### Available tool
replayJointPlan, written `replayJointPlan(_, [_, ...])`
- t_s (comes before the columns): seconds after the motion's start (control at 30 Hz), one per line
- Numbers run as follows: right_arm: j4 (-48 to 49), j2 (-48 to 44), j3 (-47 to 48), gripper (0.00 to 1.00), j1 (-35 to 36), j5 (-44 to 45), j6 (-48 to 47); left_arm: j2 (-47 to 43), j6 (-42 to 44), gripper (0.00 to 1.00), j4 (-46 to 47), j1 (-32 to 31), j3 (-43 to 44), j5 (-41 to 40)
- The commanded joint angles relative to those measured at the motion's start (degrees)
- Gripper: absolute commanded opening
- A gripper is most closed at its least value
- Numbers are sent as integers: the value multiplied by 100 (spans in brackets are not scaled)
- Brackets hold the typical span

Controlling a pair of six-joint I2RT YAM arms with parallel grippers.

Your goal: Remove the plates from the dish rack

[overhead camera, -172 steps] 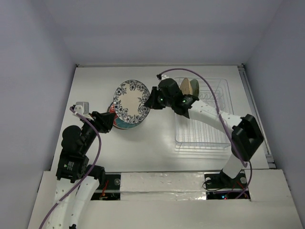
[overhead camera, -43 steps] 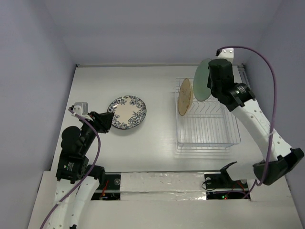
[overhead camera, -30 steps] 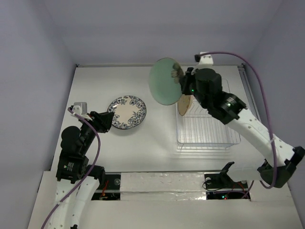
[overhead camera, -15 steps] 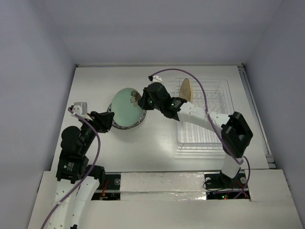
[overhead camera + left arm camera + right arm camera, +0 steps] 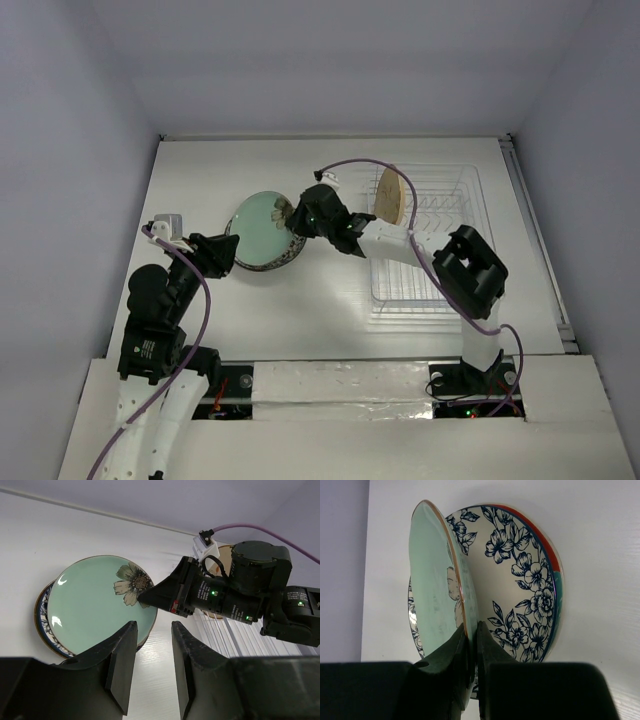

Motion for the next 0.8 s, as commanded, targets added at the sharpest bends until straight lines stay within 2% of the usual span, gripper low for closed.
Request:
replayJointPlan(0.0, [1202,-96,132,0,8,24,453,-5,4,31,234,38,-21,60])
replayJointPlan(0.1, [1220,27,114,0,8,33,540,-5,4,31,234,38,-21,60])
replayJointPlan(0.13, [1211,53,114,3,8,24,541,-5,4,31,234,38,-21,78])
replayJointPlan(0.2, [1184,141,123,10,8,-46,541,3,4,31,251,38,-21,78])
replayJointPlan(0.23, [1150,159,132,19,8,-55,532,-5,4,31,251,38,-29,87])
replayJointPlan(0.33, [1000,212,123,31,8,-99,436,-5,13,31,260,38,-29,104])
replayJointPlan(0.6, [631,168,17,42,60,-196,102,-23,4,31,269,38,-29,122])
replayJointPlan(0.63, [578,168,17,52,60,-213,49,-23,4,31,269,38,-29,131])
replayJointPlan(0.7, [341,168,79,60,60,-222,-117,-14,4,31,278,38,-29,131])
replayJointPlan(0.73, [254,168,105,69,113,-222,-188,-23,4,31,278,38,-29,139])
replayJointPlan(0.77, [157,159,123,74,113,-231,-258,-14,4,31,278,38,-29,139])
